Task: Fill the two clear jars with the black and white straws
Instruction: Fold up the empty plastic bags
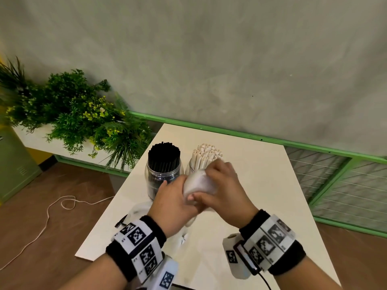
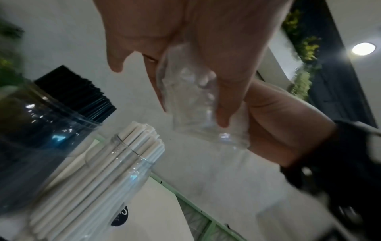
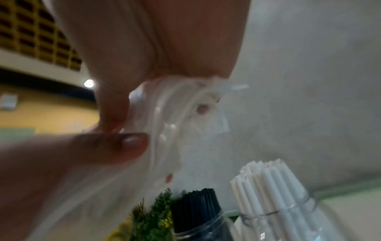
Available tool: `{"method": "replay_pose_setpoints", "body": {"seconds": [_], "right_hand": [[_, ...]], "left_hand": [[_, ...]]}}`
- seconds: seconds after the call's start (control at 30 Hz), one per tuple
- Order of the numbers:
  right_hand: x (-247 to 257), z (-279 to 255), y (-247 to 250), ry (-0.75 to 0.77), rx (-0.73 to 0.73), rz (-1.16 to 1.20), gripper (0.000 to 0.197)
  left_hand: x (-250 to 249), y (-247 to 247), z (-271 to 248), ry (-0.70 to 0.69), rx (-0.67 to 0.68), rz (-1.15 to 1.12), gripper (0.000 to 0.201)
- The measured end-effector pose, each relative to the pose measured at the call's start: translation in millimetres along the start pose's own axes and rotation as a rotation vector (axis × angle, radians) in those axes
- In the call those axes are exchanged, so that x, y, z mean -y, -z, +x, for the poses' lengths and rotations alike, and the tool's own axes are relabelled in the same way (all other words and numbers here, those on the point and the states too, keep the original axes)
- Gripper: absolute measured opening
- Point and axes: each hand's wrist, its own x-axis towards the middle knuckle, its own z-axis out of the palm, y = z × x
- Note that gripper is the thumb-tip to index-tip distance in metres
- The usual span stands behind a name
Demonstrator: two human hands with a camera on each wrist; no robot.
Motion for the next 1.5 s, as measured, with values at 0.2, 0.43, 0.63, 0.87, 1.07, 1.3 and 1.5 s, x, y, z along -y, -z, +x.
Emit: {"method": "replay_pose_setpoints", "body": {"seconds": [0.2,0.43,0.63,0.87,1.07,1.3,1.5], "right_hand": [[2.4,-9.4,-6.1,-0.290,-0.081,0.201,0.078],[-3.6,-6.3,-19.9,-0.463,-0.046,0.607,0.064],[3.8,-8.7,-13.0,-0.387,-0.206,0.629,0.013],[-6.2,-6.2,-17.0,-0.268,-0.423,0.452,0.012],[8.0,-5.5,-25.3,0.003,-0.370,0.447,0.015],[22.4,-4.7,-27.0,-0.127,-0.143,0.788,0.008],[5.3,-1.9,-21.1,-0.281,-0.221,0.676,0.054]], "left_hand": [[11.2,1.8,10.7,0.122,-0.117,-0.023,0.040],[5.5,-4.2,6.6,-0.074,0.139,-0.125,0.050],[20.7,5.5,8.4,-0.065,0.155,0.052,0.076],[20.9,14.3,6.8,0.132,0.051,-0.088,0.062],[-11.5,11.8,2.0,0.517,0.303,-0.879,0.089],[-18.9,16.5,19.2,0.507,0.212,-1.110,0.077],[-22.5,15.1,11.1,0.406,0.190,-1.026,0.036]]}}
